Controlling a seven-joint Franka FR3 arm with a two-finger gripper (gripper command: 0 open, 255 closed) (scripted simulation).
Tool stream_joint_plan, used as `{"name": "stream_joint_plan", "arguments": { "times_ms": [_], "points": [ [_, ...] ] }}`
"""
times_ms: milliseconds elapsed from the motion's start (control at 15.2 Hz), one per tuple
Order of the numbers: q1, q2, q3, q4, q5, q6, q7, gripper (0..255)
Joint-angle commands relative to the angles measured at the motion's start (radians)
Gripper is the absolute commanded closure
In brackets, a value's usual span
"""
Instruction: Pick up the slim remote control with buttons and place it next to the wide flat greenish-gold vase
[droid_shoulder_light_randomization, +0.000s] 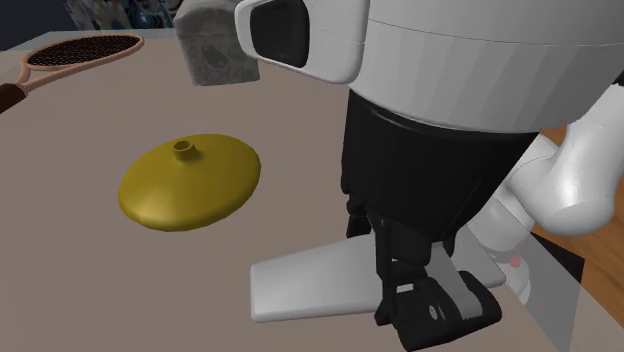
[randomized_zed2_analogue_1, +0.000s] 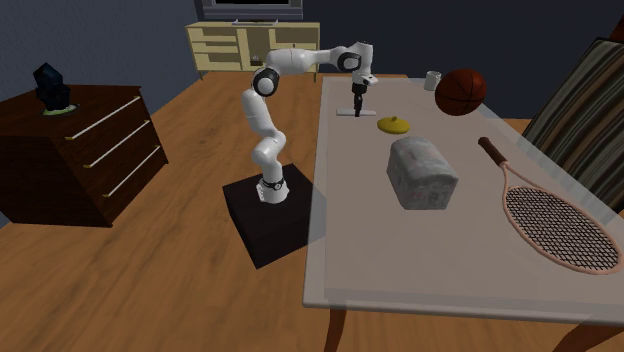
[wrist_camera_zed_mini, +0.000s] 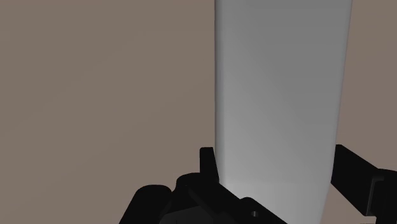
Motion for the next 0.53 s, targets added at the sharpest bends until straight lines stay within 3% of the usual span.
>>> {"name": "stream_joint_plan", "arguments": {
  "times_ms": [0, 396, 462],
  "points": [
    [0.000, -0.004, -0.001, -0.015, 0.002, 0.012, -0.002, 255],
    [0.000, -0.004, -0.001, -0.014, 0.002, 0.012, -0.002, 255],
    [0.000, -0.004, -0.001, -0.014, 0.002, 0.012, -0.002, 0]
  ]
}}
